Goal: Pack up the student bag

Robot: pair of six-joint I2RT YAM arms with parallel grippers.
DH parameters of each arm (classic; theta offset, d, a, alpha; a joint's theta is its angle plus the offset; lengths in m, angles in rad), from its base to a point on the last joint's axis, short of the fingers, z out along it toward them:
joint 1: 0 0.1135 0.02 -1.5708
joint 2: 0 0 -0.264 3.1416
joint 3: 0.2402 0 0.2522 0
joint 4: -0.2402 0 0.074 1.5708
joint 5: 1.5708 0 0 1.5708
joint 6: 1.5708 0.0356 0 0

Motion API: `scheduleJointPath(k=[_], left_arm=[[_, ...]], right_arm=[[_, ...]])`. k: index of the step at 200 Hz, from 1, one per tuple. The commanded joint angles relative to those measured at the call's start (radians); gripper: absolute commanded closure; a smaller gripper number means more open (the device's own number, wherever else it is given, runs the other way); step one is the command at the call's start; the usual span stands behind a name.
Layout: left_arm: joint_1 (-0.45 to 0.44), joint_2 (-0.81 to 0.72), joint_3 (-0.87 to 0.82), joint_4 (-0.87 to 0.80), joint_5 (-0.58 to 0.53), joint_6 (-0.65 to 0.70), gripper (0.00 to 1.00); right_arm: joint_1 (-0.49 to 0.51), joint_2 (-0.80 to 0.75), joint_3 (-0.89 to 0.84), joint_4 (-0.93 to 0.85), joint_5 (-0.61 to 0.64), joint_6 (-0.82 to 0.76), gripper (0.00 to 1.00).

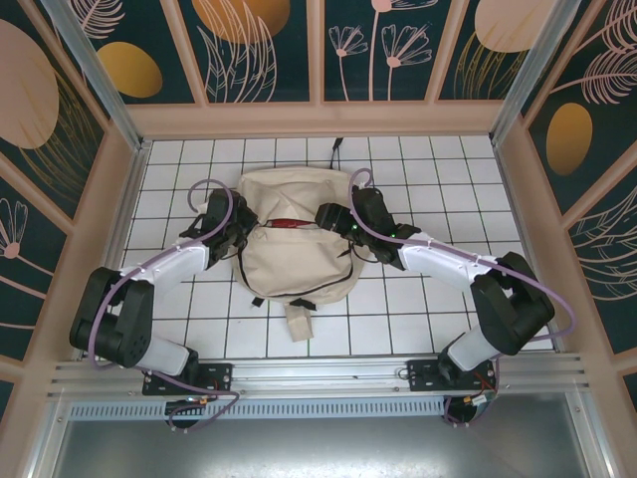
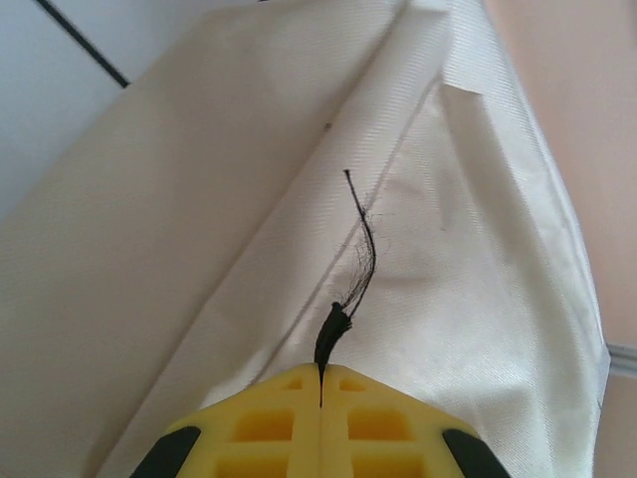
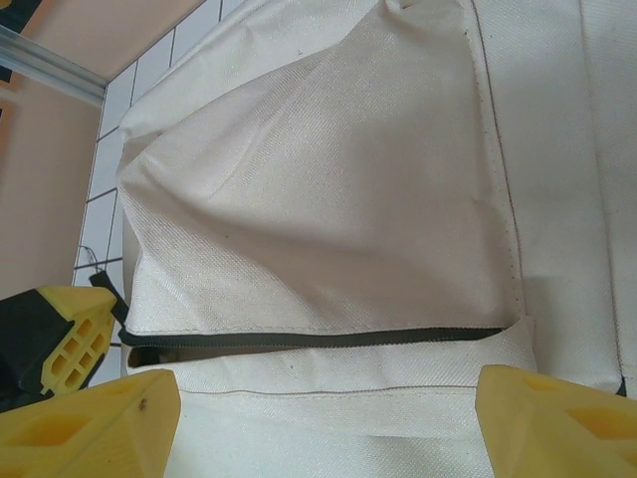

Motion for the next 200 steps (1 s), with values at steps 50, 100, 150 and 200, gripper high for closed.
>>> scheduleJointPath(k=[50, 100, 150, 200], left_arm=[[0.006, -0.097, 0.048, -0.005, 0.05, 0.268, 1.0], [0.006, -0.147, 0.034, 0.015, 0.099, 0.421, 1.0], [0.004, -0.168, 0.019, 0.023, 0.213, 0.495, 1.0], [-0.02, -0.176, -0.016, 0.06, 0.347, 0.507, 1.0]], right_arm=[[0.004, 0.053, 0.12, -0.003, -0.094, -0.094, 0.37], [0.043, 0.288, 0.358, 0.037, -0.252, -0.127, 0.56], [0.073, 0.47, 0.532, -0.068, -0.376, -0.165, 0.65], [0.059, 0.398, 0.403, -0.14, -0.272, -0.155, 0.7]])
